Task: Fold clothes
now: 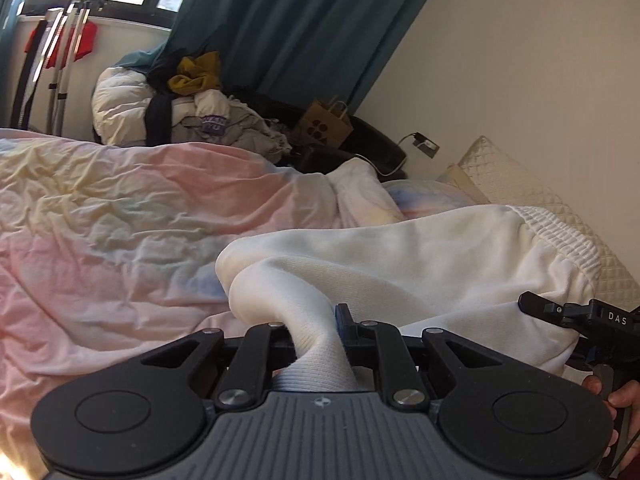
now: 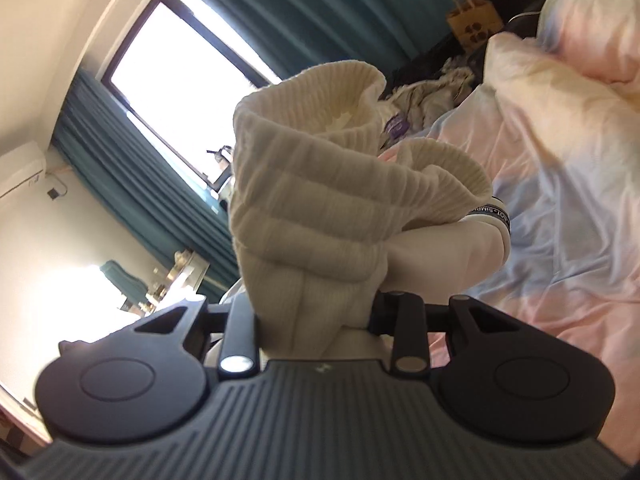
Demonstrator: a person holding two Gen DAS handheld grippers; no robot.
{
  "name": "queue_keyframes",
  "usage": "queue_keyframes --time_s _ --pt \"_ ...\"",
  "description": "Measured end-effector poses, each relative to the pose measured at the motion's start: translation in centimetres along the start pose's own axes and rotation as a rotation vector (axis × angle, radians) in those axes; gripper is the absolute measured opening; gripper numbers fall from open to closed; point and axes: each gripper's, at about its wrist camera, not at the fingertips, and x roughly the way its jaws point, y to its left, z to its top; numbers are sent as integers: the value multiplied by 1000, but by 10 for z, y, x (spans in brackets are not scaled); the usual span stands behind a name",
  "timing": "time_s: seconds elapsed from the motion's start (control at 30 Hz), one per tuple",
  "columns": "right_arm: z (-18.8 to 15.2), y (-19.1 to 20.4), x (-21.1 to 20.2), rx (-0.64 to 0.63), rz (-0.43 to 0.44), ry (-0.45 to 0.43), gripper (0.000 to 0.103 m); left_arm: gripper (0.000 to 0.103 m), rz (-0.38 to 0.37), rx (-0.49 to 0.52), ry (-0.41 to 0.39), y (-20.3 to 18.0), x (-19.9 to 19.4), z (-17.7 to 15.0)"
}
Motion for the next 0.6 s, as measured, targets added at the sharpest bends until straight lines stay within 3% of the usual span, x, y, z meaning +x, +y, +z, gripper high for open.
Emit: queue_keyframes --time_s 0.2,0.3,0.47,0.6 --pt "43 -85 -95 51 -121 -175 36 14 -155 112 54 -123 117 -3" --pt "46 -126 -125 35 -183 -246 36 14 -235 129 90 -160 179 -23" --pt "11 -208 -142 86 -284 -339 36 14 -330 201 137 -178 257 -80" --pt "-40 -270 -130 229 -376 -304 36 15 -318 224 247 -156 306 -124"
